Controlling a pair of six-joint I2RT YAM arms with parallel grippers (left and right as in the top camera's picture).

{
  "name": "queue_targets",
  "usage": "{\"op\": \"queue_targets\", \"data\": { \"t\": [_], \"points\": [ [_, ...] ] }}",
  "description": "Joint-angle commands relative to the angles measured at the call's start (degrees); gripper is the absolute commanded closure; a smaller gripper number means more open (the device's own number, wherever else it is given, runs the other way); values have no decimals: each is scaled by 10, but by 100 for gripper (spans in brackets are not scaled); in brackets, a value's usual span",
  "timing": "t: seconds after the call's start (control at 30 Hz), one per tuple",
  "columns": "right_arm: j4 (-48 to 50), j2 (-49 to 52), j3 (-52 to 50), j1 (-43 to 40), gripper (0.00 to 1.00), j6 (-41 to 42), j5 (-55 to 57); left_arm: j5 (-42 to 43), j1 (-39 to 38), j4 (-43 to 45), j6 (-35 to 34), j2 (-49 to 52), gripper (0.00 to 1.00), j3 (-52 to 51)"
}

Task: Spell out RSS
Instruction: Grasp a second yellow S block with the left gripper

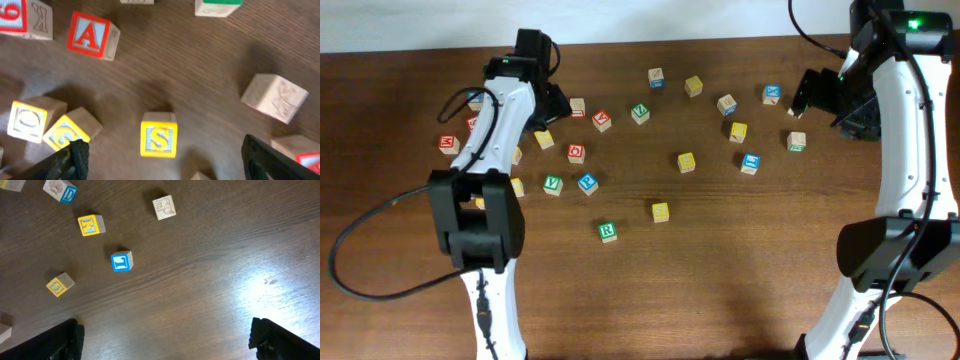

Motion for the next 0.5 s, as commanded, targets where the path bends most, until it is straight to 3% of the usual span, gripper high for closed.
{"op": "queue_targets", "data": {
  "t": [0.0,0.07,0.17,0.2,0.27,0.33,0.47],
  "points": [
    [-1,0,4,-2,2,5,-3,-33,4,15,47,36,13,3],
    [-1,0,4,-2,2,5,-3,-28,5,22,46,49,24,3],
    [-1,0,4,-2,2,5,-3,-7,6,33,46,67,28,3],
    [-1,0,4,-2,2,5,-3,-2,6,33,46,79,36,3],
    [-1,0,4,-2,2,5,-3,8,6,33,46,90,40,3],
    [-1,0,4,-2,2,5,-3,8,6,33,46,91,52,3],
    [-1,0,4,-2,2,5,-3,8,6,35,46,91,60,3]
  ]
}}
